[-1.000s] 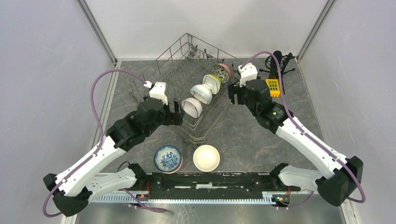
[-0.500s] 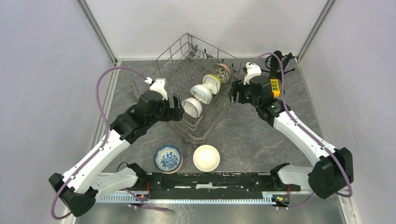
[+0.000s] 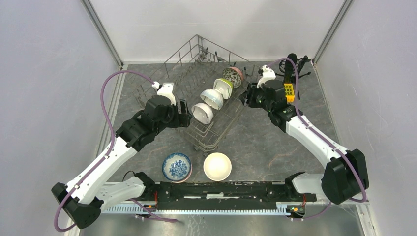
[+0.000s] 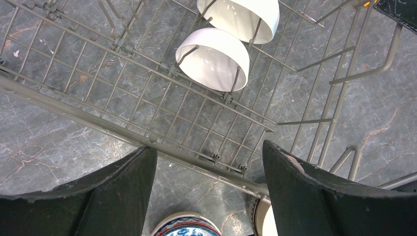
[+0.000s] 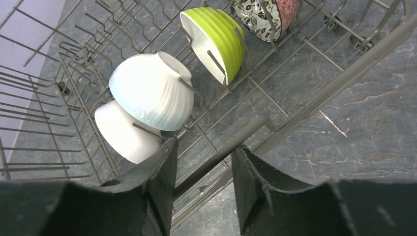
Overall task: Load the bowls into the dish rack
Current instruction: Adjust the dish rack at the center of the board.
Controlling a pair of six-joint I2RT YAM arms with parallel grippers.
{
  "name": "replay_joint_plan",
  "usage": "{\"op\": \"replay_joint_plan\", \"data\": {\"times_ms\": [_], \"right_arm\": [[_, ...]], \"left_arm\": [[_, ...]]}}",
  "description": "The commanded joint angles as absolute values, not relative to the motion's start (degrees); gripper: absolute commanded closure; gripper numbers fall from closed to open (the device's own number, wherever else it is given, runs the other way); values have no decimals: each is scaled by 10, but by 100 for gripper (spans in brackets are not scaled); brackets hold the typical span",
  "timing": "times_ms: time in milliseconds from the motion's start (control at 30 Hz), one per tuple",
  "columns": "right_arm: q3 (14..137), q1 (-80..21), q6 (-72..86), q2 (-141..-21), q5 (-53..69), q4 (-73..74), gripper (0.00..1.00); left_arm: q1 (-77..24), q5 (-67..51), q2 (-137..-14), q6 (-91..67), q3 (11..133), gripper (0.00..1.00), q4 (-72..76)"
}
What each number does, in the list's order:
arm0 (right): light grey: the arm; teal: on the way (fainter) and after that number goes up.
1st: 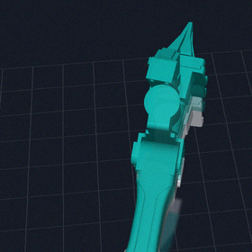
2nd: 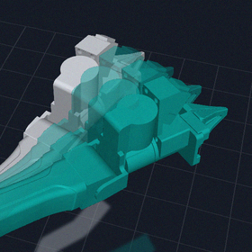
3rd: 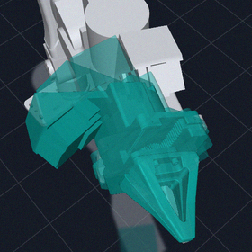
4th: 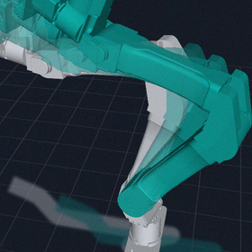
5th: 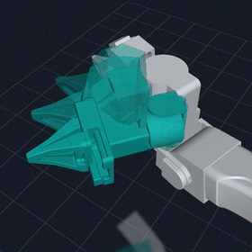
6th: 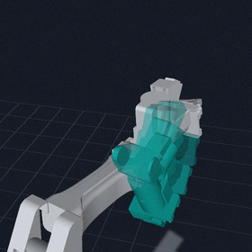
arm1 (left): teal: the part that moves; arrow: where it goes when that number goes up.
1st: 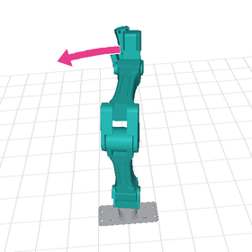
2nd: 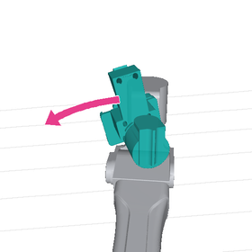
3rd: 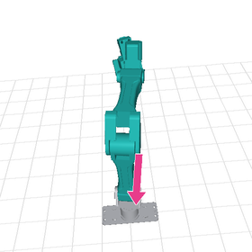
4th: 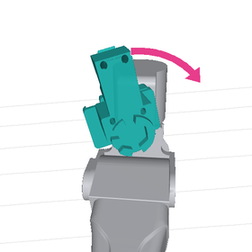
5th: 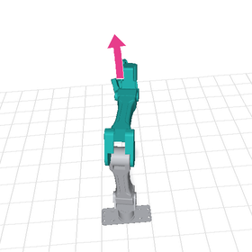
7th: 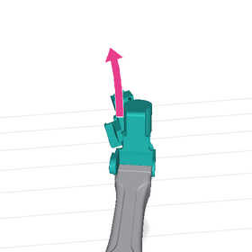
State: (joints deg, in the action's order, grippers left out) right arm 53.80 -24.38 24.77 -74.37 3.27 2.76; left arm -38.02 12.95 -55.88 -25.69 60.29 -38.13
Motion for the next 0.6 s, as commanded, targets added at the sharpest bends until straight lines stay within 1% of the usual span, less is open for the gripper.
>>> {"op": "replay_joint_plan", "data": {"times_ms": [0,133,200,233,367,567], "right_arm": [[524,-242,261,-749,49,-27,61],[513,-242,262,-745,54,-34,83],[509,-241,261,-742,55,-33,96],[506,-241,260,-739,56,-34,100],[483,-241,261,-716,66,-47,100],[439,-242,273,-669,73,-60,100]], "left_arm": [[-381,110,-566,-258,605,18,-348],[-381,105,-573,-254,605,26,-349],[-381,105,-573,-252,605,29,-350],[-381,105,-574,-250,605,31,-350],[-380,113,-574,-246,606,34,-356],[-379,122,-575,-239,609,36,-365]]}}
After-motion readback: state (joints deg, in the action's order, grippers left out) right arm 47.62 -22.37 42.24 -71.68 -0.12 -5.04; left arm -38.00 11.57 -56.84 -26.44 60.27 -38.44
